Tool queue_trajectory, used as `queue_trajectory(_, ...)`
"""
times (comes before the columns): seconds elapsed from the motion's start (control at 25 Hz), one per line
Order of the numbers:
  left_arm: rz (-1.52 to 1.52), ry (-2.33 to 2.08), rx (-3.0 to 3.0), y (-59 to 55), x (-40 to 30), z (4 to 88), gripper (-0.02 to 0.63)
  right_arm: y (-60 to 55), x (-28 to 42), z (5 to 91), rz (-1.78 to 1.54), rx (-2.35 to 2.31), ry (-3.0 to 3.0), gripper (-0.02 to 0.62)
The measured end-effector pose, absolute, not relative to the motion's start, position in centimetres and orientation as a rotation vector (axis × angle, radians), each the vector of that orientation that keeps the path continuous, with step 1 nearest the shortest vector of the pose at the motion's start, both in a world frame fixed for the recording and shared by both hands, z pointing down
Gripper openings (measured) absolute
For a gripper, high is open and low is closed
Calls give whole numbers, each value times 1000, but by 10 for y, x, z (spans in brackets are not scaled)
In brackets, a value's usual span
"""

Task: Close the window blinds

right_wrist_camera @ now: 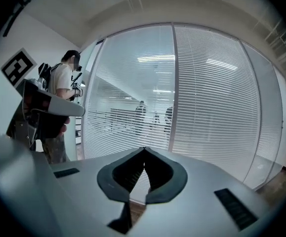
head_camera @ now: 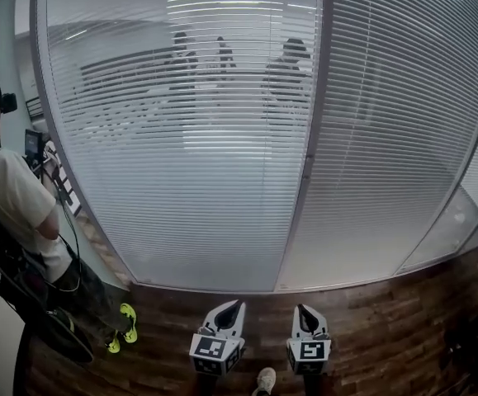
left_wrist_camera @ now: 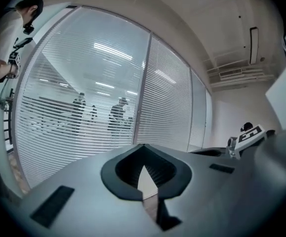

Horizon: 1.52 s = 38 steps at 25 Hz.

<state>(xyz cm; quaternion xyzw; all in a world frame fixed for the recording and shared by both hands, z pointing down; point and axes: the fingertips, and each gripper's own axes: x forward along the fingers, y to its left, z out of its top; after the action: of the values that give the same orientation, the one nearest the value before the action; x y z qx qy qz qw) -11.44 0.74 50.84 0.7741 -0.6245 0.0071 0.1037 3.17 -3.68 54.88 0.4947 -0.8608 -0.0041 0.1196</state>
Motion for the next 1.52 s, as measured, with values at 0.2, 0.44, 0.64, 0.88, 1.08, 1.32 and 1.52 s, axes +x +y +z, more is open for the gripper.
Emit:
queue_trajectory(0.2,40,-1838,2292,-17,-101,508,0,-58,31,552,-26,1394,-2559,5)
queue_trajectory(0.44,76,-1872,2275,-52,-98,509,0,-90,36,540,-30,1381,-2557,5)
queue_trajectory(0.64,87,-1917,2232,-70,-97,505,0,-112,41,537,-37,1355,-2597,5)
queue_trajectory(0.88,72,-1969,2207,-94,-93,498,0,-134,45,535,-74,1295,-2642,5)
queue_trajectory(1.08,88,-2016,2218,-109,-99,493,0,-150,54,524,-63,1360,-2630,5)
queue_trajectory(1.32,103,-2028,2193,-122,-103,495,0,-170,62,525,-52,1404,-2628,5)
queue_trajectory(1.52,128,-2021,2213,-137,-104,500,0,-185,59,535,-28,1403,-2612,5)
